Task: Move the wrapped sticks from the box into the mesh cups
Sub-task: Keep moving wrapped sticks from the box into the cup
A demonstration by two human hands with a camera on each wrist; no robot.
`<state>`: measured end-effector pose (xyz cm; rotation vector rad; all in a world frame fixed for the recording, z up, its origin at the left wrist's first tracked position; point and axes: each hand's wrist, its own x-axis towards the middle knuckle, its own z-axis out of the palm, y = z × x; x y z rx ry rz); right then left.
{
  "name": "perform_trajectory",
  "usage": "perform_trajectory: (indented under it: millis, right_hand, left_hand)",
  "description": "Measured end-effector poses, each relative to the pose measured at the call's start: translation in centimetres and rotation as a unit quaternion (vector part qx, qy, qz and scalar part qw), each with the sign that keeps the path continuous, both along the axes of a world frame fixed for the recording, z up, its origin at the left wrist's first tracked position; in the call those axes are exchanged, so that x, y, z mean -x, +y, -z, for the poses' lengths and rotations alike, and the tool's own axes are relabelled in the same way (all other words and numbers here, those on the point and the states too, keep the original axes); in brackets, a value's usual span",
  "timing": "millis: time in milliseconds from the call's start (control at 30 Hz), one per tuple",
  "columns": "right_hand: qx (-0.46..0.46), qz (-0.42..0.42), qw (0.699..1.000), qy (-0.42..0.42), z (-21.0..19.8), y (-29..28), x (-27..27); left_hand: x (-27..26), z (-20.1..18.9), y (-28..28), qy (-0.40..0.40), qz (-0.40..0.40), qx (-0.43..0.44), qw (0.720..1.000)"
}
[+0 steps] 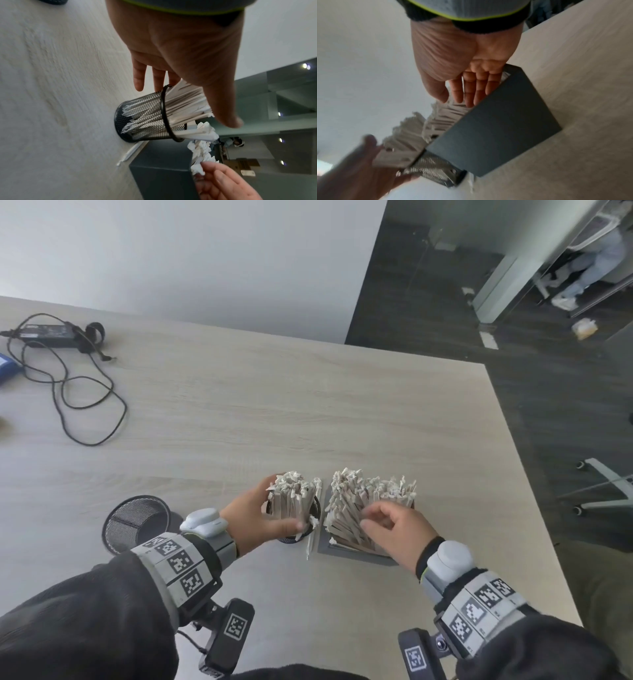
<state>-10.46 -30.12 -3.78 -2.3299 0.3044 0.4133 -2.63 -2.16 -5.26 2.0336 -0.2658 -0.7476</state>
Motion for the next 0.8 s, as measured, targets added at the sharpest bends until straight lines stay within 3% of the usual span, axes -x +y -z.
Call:
perform_trajectory:
  millis: [233,467,667,800]
  right_hand:
    - [0.042,-0.083,0.996,0.015,0.5,1.0,0.5]
    - [0.065,-0.127,0.989,0.032,1.3,1.4,0.1]
    - [0.062,-0.125,0.990,-0.032,2.5,2.0,0.4]
    - [0.060,-0.120,0.991,-0.028,2.3,2.7,0.3]
  left_hand:
    - [1.3,0.5,0.1,-0.047,0.072,-0.040,0.996]
    - [1.2,0.7,-2.9,-0.141,0.016,-0.063,0.988]
    - [0.1,0.8,-5.3,-0.156,-0.004,-0.077,0.985]
    - [-0.6,0.1,-5.9,-0.136,-0.033,-0.105,0.984]
